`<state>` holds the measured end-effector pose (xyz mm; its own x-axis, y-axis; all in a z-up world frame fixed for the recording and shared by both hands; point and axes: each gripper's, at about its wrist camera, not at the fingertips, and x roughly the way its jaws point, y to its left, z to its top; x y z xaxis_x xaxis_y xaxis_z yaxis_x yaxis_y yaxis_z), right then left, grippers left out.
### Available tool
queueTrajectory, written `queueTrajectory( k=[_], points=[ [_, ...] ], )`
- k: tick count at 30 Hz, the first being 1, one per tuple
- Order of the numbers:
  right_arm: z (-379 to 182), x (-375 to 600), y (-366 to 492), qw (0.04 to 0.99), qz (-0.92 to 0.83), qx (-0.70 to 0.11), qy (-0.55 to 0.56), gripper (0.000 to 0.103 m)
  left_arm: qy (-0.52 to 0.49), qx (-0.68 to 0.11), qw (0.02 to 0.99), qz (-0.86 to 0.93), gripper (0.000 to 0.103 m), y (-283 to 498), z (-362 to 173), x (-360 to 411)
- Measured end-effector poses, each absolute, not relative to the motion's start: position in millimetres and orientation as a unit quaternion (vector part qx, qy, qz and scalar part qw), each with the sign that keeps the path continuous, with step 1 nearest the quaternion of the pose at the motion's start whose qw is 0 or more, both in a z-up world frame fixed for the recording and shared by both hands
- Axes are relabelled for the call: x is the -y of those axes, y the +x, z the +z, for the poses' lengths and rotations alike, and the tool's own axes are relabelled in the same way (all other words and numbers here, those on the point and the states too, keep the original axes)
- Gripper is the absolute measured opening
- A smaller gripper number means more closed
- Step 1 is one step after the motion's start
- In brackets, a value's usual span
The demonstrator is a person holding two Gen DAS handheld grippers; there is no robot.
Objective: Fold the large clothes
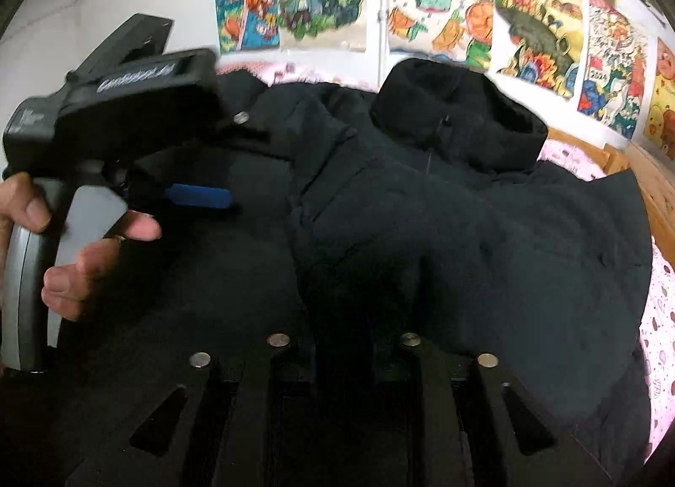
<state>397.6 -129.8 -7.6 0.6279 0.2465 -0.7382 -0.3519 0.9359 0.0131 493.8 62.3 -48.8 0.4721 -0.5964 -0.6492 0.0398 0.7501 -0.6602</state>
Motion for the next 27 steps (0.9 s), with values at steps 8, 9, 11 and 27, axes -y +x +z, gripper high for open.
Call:
queueTrajectory(
  k=[8,9,11,27],
  points=[
    [-13,148,357,0.872,0.225,-0.435,-0.023,0.066,-0.335,-0.489,0.777,-0.211,0.101,493,-73,-62],
    [-12,152,353,0.873,0.226,-0.433,-0.015,0.066,-0.332,-0.493,0.776,-0.212,0.101,494,-74,-60],
    [-7,164,339,0.878,0.224,-0.424,0.000,0.066,-0.307,-0.504,0.780,-0.209,0.101,495,-76,-52],
    [37,267,372,0.928,0.094,-0.359,0.026,0.066,-0.159,-0.420,0.880,-0.154,0.004,484,-26,-23]
  ],
)
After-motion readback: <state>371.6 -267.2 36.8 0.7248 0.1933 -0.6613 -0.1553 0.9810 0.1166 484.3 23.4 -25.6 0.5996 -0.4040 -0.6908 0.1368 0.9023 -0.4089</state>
